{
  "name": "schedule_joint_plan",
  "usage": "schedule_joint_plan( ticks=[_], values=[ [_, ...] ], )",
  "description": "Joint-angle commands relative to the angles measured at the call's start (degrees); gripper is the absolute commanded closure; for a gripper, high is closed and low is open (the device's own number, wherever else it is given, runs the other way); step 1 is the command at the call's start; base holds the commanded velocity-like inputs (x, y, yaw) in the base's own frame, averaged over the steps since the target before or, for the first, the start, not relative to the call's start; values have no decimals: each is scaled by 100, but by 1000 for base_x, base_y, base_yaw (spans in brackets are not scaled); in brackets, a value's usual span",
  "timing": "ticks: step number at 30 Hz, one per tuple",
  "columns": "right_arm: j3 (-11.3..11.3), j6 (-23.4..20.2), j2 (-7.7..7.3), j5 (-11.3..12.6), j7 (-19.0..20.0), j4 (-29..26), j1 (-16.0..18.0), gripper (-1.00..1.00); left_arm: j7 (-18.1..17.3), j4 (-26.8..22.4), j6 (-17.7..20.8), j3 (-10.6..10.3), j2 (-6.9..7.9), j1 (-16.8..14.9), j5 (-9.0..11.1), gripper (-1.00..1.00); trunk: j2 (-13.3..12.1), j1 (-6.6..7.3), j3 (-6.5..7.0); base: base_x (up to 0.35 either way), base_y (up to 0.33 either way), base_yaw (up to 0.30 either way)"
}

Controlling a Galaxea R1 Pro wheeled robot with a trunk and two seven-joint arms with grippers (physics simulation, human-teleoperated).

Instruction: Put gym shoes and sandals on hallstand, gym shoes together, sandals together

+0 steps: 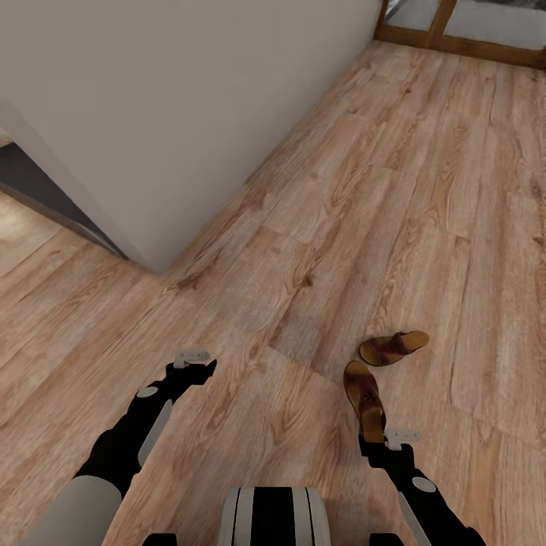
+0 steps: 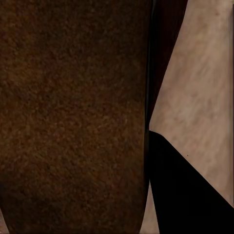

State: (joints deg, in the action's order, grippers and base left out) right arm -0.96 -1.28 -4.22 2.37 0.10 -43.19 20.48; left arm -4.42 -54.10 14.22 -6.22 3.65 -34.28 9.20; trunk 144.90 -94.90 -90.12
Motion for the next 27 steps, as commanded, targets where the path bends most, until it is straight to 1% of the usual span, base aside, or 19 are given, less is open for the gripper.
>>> schedule_joint_plan(
  ticks=[1,2,3,4,6,7,8,14,15,17,19,20,21,22,23,25,26,27],
  values=[
    [2,-10,0,41,-1,-5,0,100,10,-6,26,-5,8,84,61,-100,0,3,20,0,0,0],
    [5,-9,0,40,-1,-5,0,100,12,-6,23,-3,9,122,62,-100,-2,6,42,0,0,0],
    [12,-5,5,37,-1,-4,0,100,17,-5,16,28,15,252,63,-100,-3,8,64,0,0,0],
    [14,-5,9,37,-1,-4,0,100,17,-4,14,60,18,311,63,-100,-4,11,86,0,0,0],
    [15,0,10,38,-1,-5,0,100,15,-4,10,106,19,377,64,-100,-7,16,131,0,0,0],
    [16,13,11,40,-1,-3,0,100,3,-4,-34,264,22,524,61,-100,-8,19,153,0,0,0],
    [16,13,13,42,1,-4,0,100,-1,-4,-62,365,28,612,56,-100,-10,21,175,0,0,0],
    [20,13,17,44,-1,-5,0,100,10,-2,-165,634,63,966,20,-100,-18,37,308,0,0,0],
    [24,20,17,44,3,1,0,100,21,94,-494,786,109,1202,10,-100,-19,39,330,0,0,0],
    [25,24,21,44,5,10,0,100,28,188,-641,817,122,1293,11,-100,-22,44,374,0,0,0],
    [25,34,25,41,6,31,-3,100,54,493,-916,864,137,1489,21,-100,-24,50,419,0,0,0],
    [21,37,2,22,8,50,-7,100,68,1046,-1540,969,123,1610,26,-100,-26,52,446,0,0,0],
    [13,34,-25,15,13,54,-14,100,69,1378,-1957,997,120,1639,22,-100,-27,55,475,0,0,0],
    [11,33,-32,13,14,53,-15,100,69,1501,-2076,1008,122,1649,22,-100,-28,57,505,0,0,0],
    [12,34,-89,8,15,51,-16,100,69,1763,-2270,1014,127,1665,30,-100,-30,60,535,0,0,0],
    [15,48,-289,4,22,54,-25,100,66,2302,-2726,1021,132,1700,50,-100,-32,65,597,0,0,0],
    [16,125,-391,13,28,81,-87,100,65,2530,-2929,1022,135,1715,52,-100,-34,68,628,0,0,0],
    [15,322,-445,20,31,135,-219,100,65,2708,-3057,1021,135,1740,54,-100,-35,70,659,0,0,0]
  ],
)
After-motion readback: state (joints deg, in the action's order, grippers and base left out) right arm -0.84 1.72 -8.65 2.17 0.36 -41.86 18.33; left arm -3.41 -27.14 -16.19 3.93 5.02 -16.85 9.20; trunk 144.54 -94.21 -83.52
